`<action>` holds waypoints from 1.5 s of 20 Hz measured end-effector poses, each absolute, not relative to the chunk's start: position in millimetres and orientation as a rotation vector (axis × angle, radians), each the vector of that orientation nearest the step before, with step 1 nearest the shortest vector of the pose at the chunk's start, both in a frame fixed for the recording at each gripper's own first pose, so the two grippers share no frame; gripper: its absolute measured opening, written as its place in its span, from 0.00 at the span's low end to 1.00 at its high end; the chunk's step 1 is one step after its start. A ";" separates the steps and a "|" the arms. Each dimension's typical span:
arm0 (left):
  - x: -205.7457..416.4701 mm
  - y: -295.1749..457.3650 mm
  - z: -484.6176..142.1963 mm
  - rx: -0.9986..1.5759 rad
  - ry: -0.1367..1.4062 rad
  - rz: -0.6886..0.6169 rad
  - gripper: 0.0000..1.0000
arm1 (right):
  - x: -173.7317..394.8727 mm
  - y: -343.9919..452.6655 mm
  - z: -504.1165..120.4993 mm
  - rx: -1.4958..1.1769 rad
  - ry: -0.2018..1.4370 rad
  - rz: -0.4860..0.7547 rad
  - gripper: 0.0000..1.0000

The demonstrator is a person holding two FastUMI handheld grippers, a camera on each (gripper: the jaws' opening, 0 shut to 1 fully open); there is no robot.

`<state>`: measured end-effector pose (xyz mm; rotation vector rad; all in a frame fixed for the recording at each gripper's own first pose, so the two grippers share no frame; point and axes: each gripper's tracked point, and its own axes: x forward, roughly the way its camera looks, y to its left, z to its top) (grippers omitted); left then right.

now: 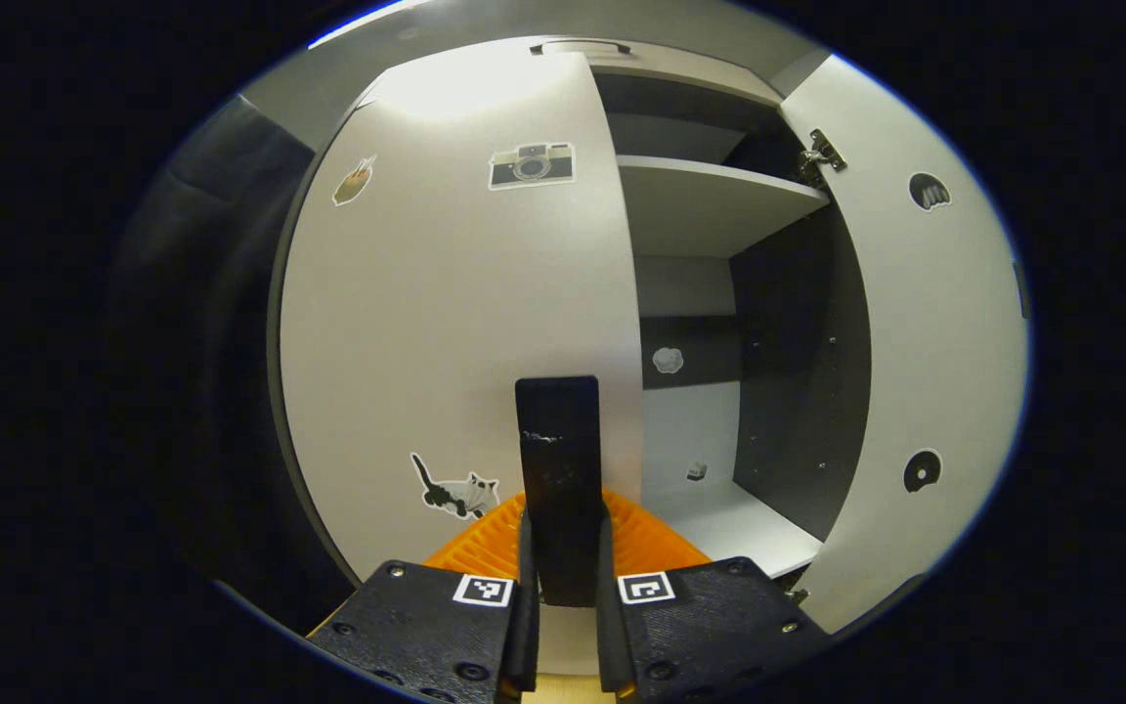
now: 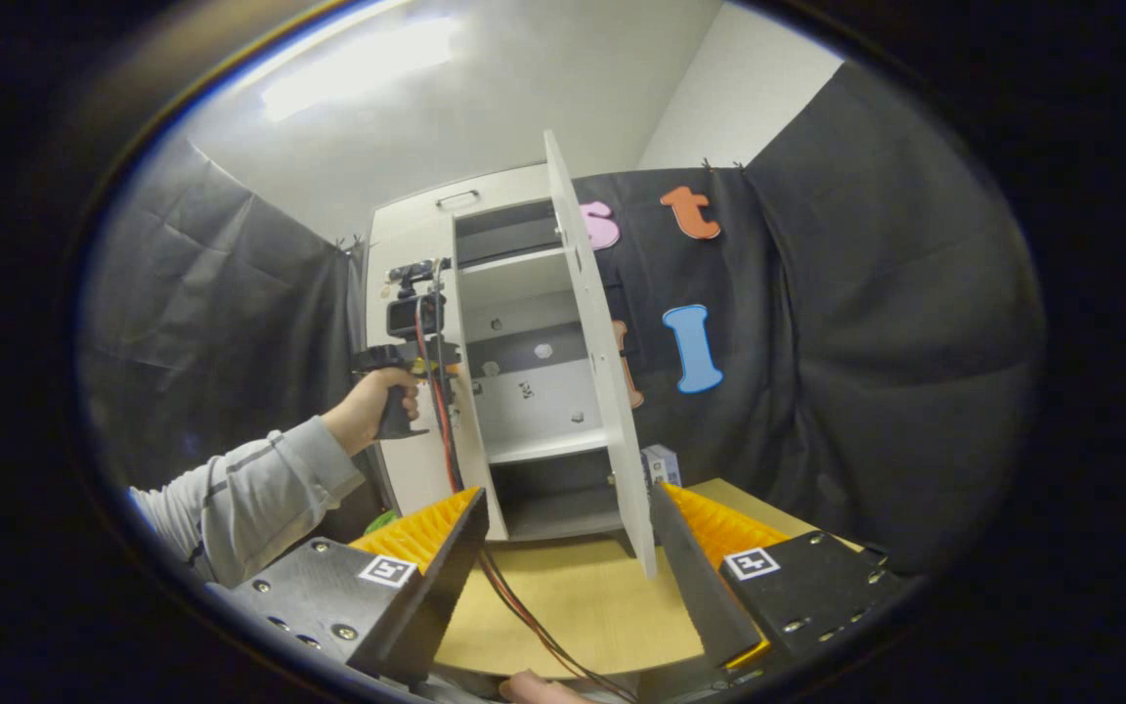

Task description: Open the right door of the double-door shoe cabinet with the right hand, and open the left door with the left hand.

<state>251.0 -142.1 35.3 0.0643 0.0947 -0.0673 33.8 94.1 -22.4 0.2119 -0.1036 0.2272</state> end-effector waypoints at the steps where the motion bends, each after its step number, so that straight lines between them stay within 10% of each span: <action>1: 242.9 -139.8 36.0 0.064 0.097 -0.078 0.25 | 35.3 92.8 -22.3 0.211 -0.101 0.220 0.98; 30: 108.4 1.7 54.9 0.079 0.073 -0.122 0.14 | 48.4 130.2 -27.2 0.168 -0.056 0.192 0.98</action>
